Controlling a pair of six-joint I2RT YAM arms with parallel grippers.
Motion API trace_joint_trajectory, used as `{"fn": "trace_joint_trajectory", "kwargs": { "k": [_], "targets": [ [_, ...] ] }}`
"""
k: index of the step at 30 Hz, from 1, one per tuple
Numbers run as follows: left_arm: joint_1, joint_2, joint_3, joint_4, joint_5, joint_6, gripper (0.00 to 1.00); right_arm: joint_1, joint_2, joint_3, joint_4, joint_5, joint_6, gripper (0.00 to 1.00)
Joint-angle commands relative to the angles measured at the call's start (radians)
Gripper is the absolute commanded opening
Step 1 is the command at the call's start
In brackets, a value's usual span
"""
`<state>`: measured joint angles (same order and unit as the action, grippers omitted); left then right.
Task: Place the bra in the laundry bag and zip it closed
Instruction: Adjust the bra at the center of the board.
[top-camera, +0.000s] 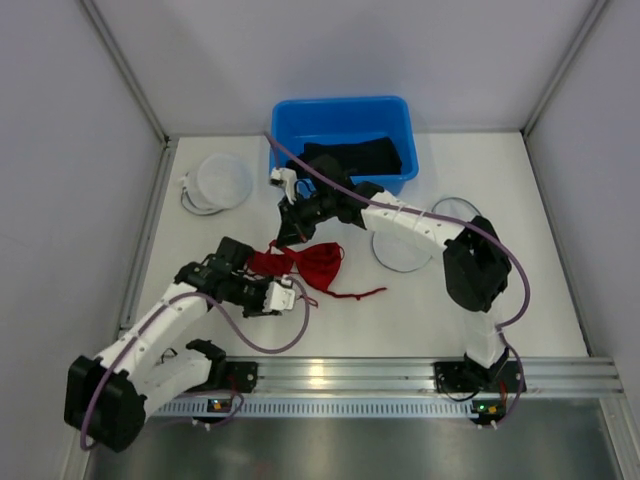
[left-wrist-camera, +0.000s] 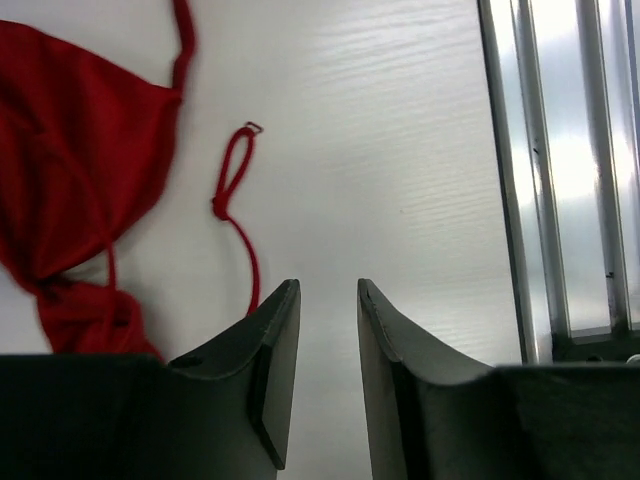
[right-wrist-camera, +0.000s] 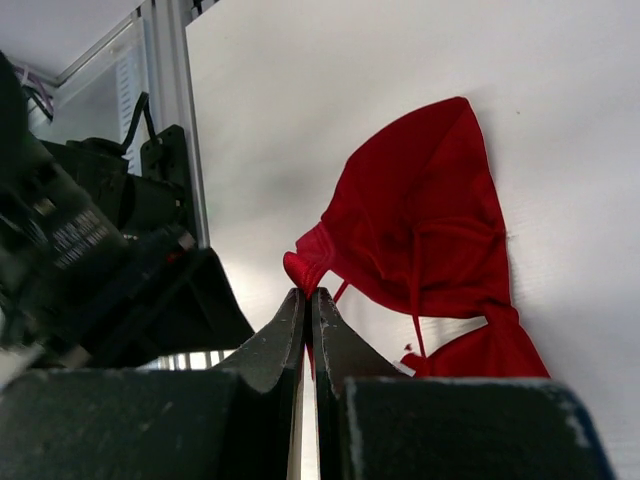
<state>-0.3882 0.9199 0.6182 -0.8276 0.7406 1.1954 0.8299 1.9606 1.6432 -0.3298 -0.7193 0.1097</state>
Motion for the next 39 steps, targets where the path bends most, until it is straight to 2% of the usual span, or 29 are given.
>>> {"fn": "trace_joint_trajectory", "kwargs": {
  "k": [1,4,7,14,21,25,27,29,36,39],
  "targets": [
    [-0.104,0.149,0.057,0.034,-0.104,0.025,0.36,-0.02,0.011,0.006,0.029,-0.032,0.001,0.0],
    [-0.173,0.26,0.095,0.155,-0.181,-0.096,0.38,-0.02,0.011,0.004,0.025,-0.035,-0.001,0.0],
    [-0.198,0.35,0.126,0.195,-0.233,-0.12,0.36,-0.021,0.011,0.001,0.023,-0.04,0.002,0.0],
    [-0.218,0.415,0.129,0.334,-0.314,-0.126,0.37,-0.023,0.011,-0.008,0.023,-0.049,0.004,0.0],
    [-0.235,0.507,0.16,0.334,-0.314,-0.108,0.38,-0.023,0.011,-0.005,0.021,-0.046,0.002,0.0],
    [-0.239,0.502,0.14,0.305,-0.305,-0.054,0.34,-0.032,0.014,-0.005,0.015,-0.046,-0.002,0.0],
    [-0.241,0.498,0.135,0.274,-0.31,-0.034,0.28,-0.034,0.014,-0.005,0.012,-0.048,-0.004,0.0],
    [-0.241,0.478,0.137,0.221,-0.304,-0.019,0.26,-0.032,0.014,-0.003,0.012,-0.048,-0.004,0.0],
    [-0.239,0.413,0.155,0.183,-0.282,-0.08,0.41,-0.034,0.017,-0.002,0.012,-0.049,-0.005,0.0],
    [-0.239,0.412,0.198,0.183,-0.28,-0.125,0.41,-0.034,0.014,-0.005,0.012,-0.049,-0.007,0.0]
  ]
}}
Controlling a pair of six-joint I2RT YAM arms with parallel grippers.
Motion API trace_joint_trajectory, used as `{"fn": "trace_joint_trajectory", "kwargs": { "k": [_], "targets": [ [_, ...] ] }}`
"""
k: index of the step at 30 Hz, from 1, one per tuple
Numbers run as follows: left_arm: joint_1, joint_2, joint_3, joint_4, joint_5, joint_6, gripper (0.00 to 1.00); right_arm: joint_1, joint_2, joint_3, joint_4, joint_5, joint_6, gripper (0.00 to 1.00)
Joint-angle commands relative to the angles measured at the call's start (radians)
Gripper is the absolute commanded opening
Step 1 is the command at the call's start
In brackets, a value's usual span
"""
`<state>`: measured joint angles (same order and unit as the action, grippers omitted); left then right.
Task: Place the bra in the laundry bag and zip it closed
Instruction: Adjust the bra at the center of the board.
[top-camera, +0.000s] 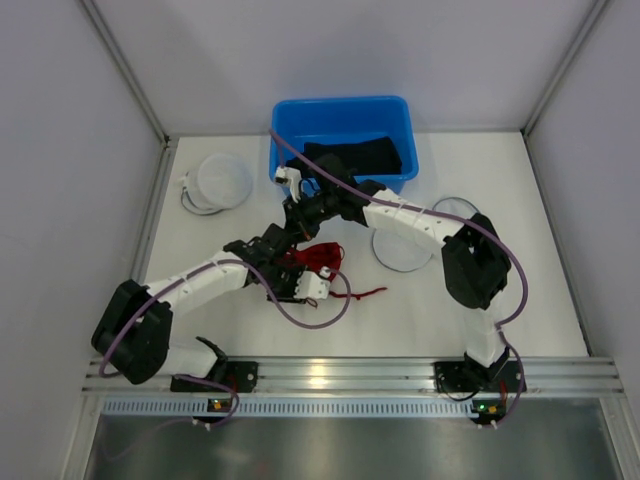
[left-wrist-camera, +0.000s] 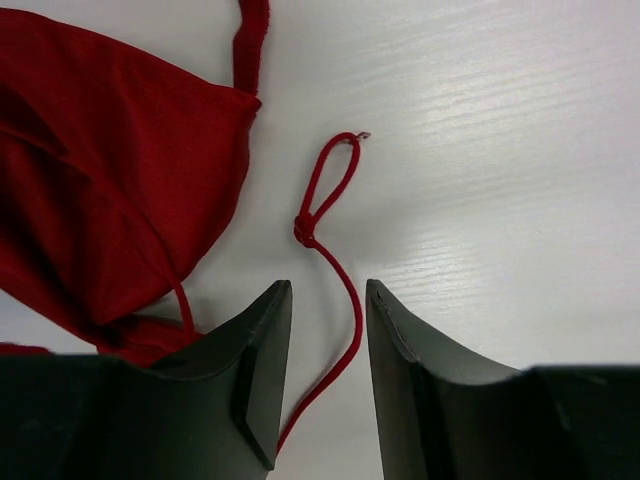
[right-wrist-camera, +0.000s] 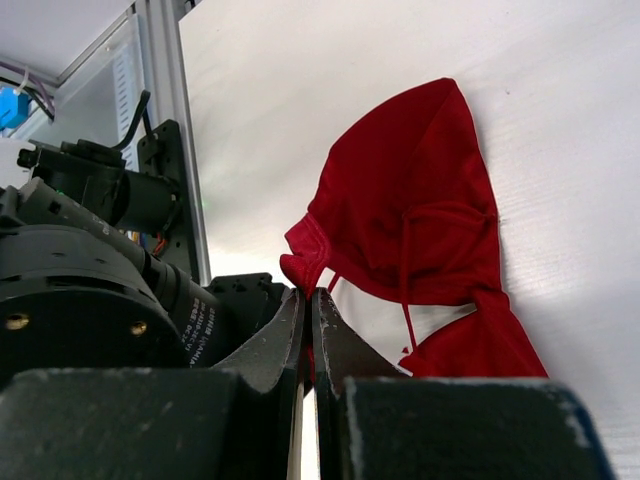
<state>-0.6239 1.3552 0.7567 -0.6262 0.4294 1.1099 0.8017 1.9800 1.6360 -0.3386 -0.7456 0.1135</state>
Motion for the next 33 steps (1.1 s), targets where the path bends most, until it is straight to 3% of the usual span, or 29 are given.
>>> {"fn": "trace_joint_trajectory", "kwargs": {
  "k": [1,10,24,29,33],
  "targets": [
    [-0.003,-0.025,0.069,-0.018,0.043,-0.048,0.42,-0.004,-0.006,0.001,0.021,-0.023,-0.011,0.0],
    [-0.013,0.107,0.15,-0.018,0.086,-0.068,0.44,-0.006,0.0,0.008,0.024,-0.023,-0.011,0.0],
    [-0.065,0.182,0.084,-0.017,0.057,0.027,0.43,-0.006,0.017,0.018,0.013,-0.023,-0.028,0.0],
    [-0.118,0.217,0.05,0.006,0.0,-0.005,0.43,-0.006,0.017,0.01,0.018,-0.026,-0.025,0.0],
    [-0.137,0.214,0.035,0.005,-0.063,-0.022,0.34,-0.007,0.01,0.004,0.018,-0.023,-0.029,0.0]
  ]
}}
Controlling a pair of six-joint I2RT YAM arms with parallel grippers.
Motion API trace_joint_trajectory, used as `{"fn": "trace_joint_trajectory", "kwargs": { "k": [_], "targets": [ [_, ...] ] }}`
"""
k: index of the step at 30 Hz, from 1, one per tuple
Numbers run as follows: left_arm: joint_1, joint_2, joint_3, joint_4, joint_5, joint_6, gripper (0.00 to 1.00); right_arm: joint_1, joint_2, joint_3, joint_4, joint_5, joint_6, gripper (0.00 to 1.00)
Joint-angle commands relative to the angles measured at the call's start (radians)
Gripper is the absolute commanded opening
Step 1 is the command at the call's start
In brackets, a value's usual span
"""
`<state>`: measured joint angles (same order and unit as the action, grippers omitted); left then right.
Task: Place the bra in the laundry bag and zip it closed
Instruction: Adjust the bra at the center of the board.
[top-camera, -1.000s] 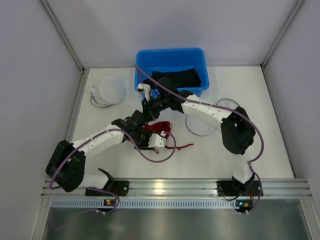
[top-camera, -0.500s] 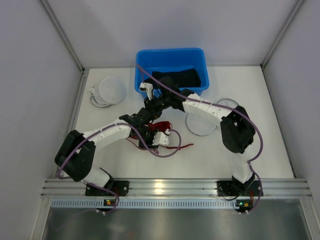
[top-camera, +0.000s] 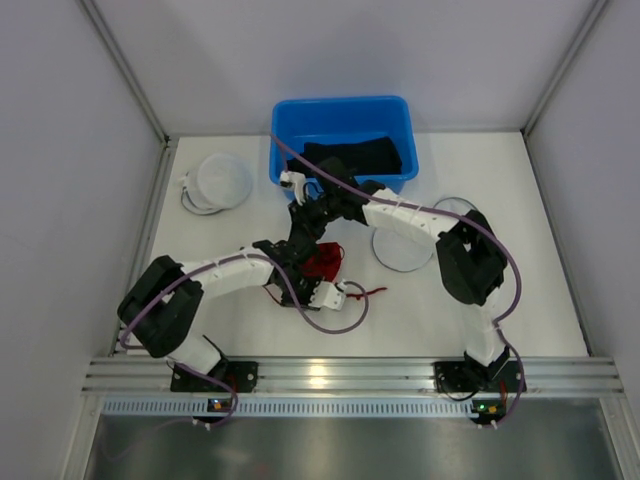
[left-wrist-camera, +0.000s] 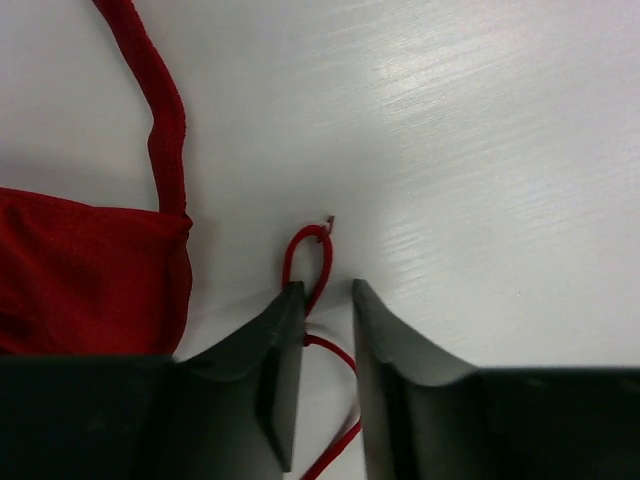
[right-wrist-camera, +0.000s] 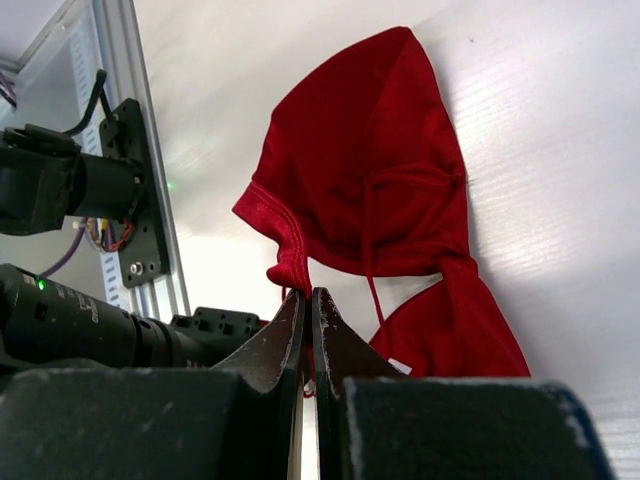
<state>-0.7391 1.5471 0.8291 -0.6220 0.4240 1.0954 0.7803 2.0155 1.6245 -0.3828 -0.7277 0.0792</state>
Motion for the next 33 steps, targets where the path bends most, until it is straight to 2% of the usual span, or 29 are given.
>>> {"fn": "trace_joint_trajectory", "kwargs": {
  "k": [1,3,5,6,9,15,21,24,25,27,29,30,33],
  "targets": [
    [-0.031,0.007,-0.057,0.001,-0.066,-0.008,0.27,0.016,-0.031,0.012,0.059,-0.039,0.005,0.0],
    [-0.031,-0.059,-0.082,-0.001,-0.094,-0.002,0.18,0.014,-0.034,0.006,0.058,-0.036,-0.004,0.0],
    [-0.031,-0.112,-0.119,-0.022,-0.125,0.02,0.04,0.014,-0.034,0.005,0.053,-0.035,-0.012,0.0],
    [-0.031,-0.166,-0.13,-0.027,-0.136,0.02,0.0,0.013,-0.034,0.005,0.051,-0.035,-0.01,0.0],
    [-0.022,-0.281,-0.151,-0.085,-0.133,0.0,0.0,0.01,-0.037,-0.003,0.048,-0.035,-0.018,0.0],
    [0.089,-0.47,-0.171,-0.113,-0.09,-0.066,0.0,-0.009,-0.064,-0.051,0.044,-0.033,-0.036,0.0],
    [0.309,-0.558,-0.122,-0.171,0.002,-0.112,0.0,-0.018,-0.107,-0.127,0.038,-0.039,-0.059,0.0],
    [0.463,-0.576,-0.096,-0.174,0.064,-0.144,0.0,-0.016,-0.126,-0.172,0.054,-0.047,-0.047,0.0],
    [0.545,-0.578,-0.081,-0.173,0.08,-0.155,0.0,-0.018,-0.135,-0.181,0.064,-0.052,-0.044,0.0],
    [0.672,-0.568,-0.062,-0.173,0.131,-0.176,0.0,-0.016,-0.141,-0.212,0.079,-0.058,-0.022,0.0],
    [0.754,-0.553,-0.022,-0.171,0.188,-0.202,0.0,-0.012,-0.152,-0.238,0.1,-0.062,-0.007,0.0],
    [0.846,-0.523,-0.009,-0.163,0.205,-0.218,0.0,-0.007,-0.159,-0.245,0.105,-0.068,-0.003,0.0],
    [0.961,-0.442,0.044,-0.096,0.237,-0.299,0.0,0.016,-0.162,-0.255,0.12,-0.072,-0.004,0.0]
  ]
}}
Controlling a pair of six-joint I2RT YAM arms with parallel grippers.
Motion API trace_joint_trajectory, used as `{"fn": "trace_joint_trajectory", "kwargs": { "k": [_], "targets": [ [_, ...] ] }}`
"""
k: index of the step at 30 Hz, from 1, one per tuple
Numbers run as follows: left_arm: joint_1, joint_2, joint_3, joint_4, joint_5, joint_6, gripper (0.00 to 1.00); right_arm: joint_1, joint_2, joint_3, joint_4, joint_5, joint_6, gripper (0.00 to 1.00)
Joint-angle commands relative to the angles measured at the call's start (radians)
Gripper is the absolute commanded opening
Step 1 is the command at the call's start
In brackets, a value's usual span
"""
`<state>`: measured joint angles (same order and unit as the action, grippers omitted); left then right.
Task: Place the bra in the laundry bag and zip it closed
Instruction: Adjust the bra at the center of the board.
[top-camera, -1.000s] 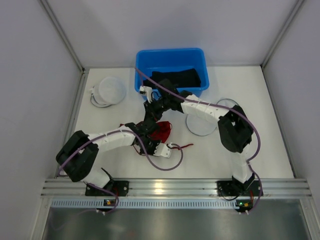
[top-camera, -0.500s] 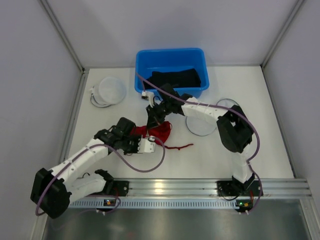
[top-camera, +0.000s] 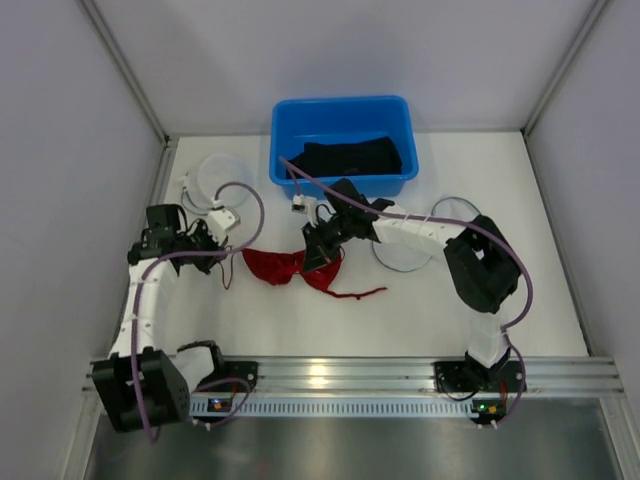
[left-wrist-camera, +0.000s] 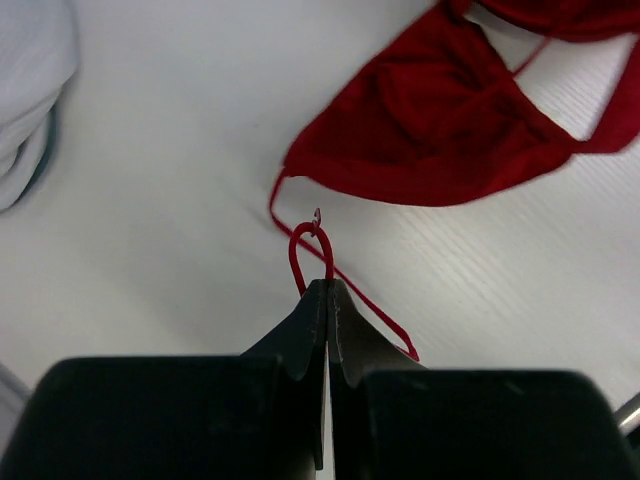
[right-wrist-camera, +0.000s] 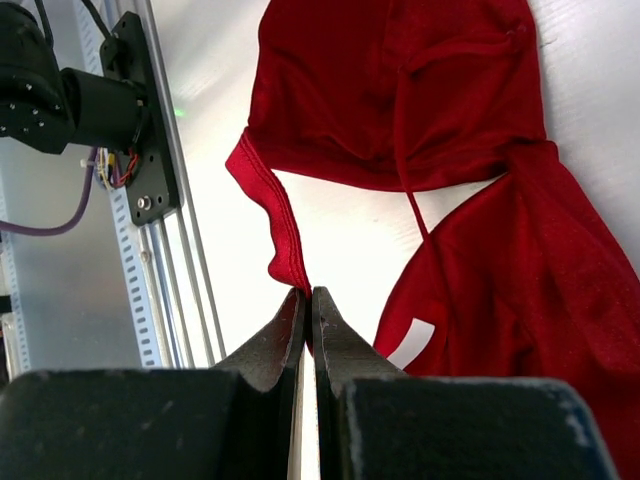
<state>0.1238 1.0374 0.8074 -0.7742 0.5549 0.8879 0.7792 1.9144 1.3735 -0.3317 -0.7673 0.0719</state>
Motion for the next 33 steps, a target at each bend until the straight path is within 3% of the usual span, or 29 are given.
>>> {"fn": "trace_joint_trajectory", "kwargs": {
  "k": [1,6,13,22,33],
  "targets": [
    [0.115,0.091,0.078,0.073,0.109,-0.118,0.0,0.026,-0.061,-0.001,0.069,-0.032,0.0,0.0],
    [0.146,0.231,0.128,0.191,0.103,-0.256,0.0,0.095,-0.025,0.067,0.054,-0.009,-0.037,0.0],
    [0.145,0.421,0.212,0.384,-0.019,-0.383,0.0,0.193,0.104,0.283,-0.125,0.069,-0.222,0.0],
    [0.143,0.61,0.309,0.426,-0.049,-0.414,0.0,0.273,0.288,0.608,-0.392,0.216,-0.627,0.0],
    [0.145,0.605,0.204,0.461,-0.055,-0.423,0.0,0.275,0.353,0.542,-0.303,0.339,-0.823,0.03]
  ]
}}
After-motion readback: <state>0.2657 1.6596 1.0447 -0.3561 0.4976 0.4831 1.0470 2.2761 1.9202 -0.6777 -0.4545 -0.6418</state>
